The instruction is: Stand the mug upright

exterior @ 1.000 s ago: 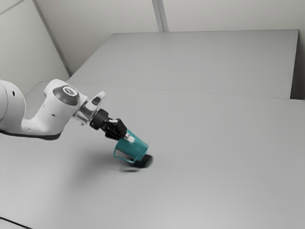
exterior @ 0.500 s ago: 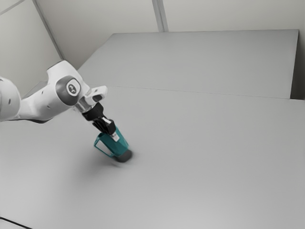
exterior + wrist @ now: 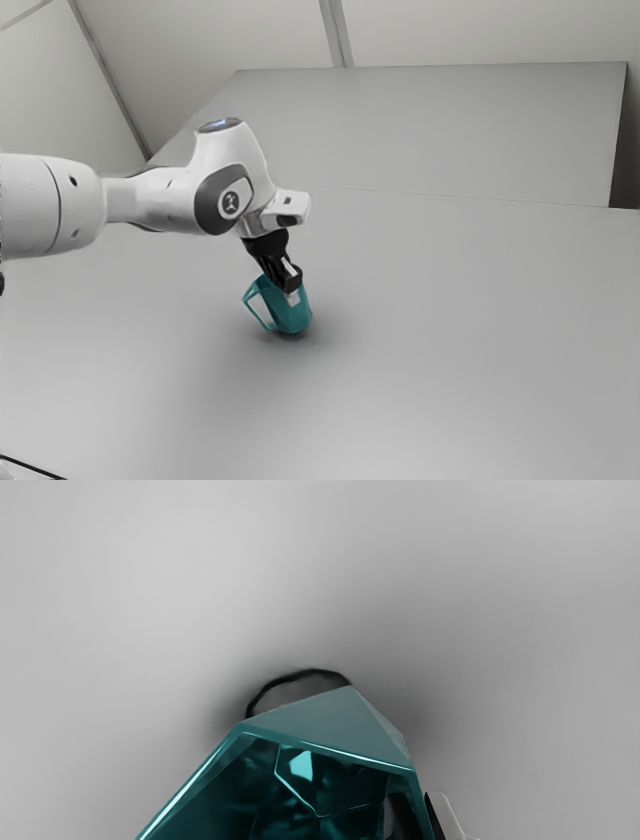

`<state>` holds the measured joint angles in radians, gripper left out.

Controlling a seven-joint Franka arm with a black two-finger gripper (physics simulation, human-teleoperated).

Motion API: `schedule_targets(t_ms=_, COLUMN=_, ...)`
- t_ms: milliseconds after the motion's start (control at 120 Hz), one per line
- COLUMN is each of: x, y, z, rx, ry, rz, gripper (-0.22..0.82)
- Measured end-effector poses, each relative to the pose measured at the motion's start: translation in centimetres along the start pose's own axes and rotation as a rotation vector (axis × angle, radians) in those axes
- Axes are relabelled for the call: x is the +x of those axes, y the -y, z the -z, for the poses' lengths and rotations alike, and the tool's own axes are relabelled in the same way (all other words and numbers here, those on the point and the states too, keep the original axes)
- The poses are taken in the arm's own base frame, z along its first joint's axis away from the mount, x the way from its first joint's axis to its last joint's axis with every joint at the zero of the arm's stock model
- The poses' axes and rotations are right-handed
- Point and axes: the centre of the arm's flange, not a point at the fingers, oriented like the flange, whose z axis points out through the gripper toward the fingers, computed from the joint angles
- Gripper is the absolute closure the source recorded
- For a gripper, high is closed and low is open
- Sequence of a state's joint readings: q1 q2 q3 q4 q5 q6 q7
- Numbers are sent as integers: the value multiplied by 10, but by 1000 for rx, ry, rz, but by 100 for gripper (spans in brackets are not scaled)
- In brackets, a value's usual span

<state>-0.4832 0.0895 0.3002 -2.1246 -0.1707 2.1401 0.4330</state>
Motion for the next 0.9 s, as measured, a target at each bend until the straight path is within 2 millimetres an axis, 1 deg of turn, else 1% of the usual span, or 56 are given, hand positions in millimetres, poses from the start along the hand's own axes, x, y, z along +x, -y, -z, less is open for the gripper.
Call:
schedule_targets(t_ms=33, x=1, y=-1, z=-2, rx=14, ry=9, rz=-1, gripper=78)
schedule_targets(t_ms=158, x=-1, y=10, z=0, rx=65, ry=27, rz=14, gripper=78)
schedule_targets(t_ms=317, x=2, y=4, z=-3, rx=128, ry=59, rz=-7, gripper=78)
schedule_targets(t_ms=450, x=1, y=7, z=-10, rx=176, ry=94, rz=-13, gripper=78)
schedule_targets(t_ms=533, x=1, y=10, z=-18, rx=189, ry=114, rz=-5, gripper=78)
schedule_targets(t_ms=650, x=1, y=10, z=-23, rx=198, ry=126, rz=6, gripper=78)
schedule_targets(t_ms=658, x=1, y=10, z=-23, rx=199, ry=126, rz=7, gripper=77)
schedule_targets(t_ms=817, x=1, y=9, z=-21, rx=195, ry=122, rz=19, gripper=42)
schedule_targets(t_ms=900, x=0, y=8, z=-11, rx=196, ry=105, rz=23, gripper=28)
